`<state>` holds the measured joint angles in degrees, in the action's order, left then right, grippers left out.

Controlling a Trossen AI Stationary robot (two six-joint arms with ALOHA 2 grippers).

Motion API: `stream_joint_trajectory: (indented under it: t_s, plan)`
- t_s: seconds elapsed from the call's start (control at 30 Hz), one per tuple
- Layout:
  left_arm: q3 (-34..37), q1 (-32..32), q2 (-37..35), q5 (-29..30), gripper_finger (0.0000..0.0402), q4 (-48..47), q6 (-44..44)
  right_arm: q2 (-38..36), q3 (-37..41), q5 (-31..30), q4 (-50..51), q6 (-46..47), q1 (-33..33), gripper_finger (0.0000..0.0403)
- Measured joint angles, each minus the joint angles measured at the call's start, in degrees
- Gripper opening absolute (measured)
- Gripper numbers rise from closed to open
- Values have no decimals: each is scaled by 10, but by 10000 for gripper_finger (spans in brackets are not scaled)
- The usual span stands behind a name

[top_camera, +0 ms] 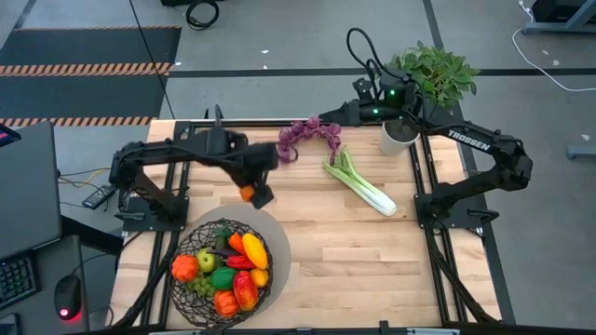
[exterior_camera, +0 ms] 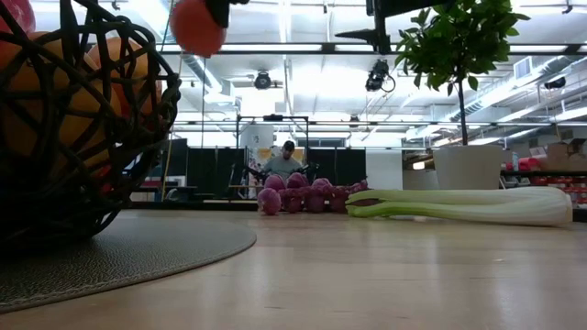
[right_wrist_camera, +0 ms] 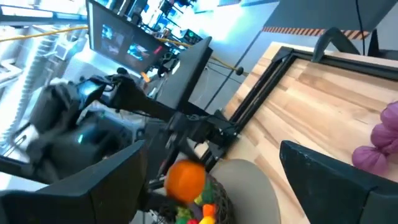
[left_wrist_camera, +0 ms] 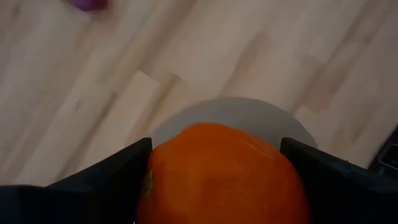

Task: Build produce basket
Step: Put the orange into the black basket

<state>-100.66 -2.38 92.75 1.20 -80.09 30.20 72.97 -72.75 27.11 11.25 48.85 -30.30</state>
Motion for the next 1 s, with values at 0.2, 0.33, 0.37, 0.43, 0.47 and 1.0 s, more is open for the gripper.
stream_joint_trajectory:
  t_s: [0.2, 0.33, 0.37, 0.43, 0.47, 1.0]
  plan:
    - [0, 77, 0, 0, 346, -28, 68, 0, 0, 9, 1, -18, 7, 371]
    - [0, 120, 0, 12, 346, -98, 160, 0, 0, 18, 5, -28, 29, 371]
    - [1, 129, 0, 16, 346, -105, 184, 0, 0, 20, 8, -32, 35, 371]
    - [11, 152, -16, 22, 346, -89, 228, 0, 0, 22, 18, -43, 46, 371]
    - [14, 164, -28, 29, 346, -82, 256, 0, 0, 22, 25, -51, 50, 371]
    - [222, 301, -186, 42, 346, -48, 542, 0, 0, 26, 85, -70, 89, 371]
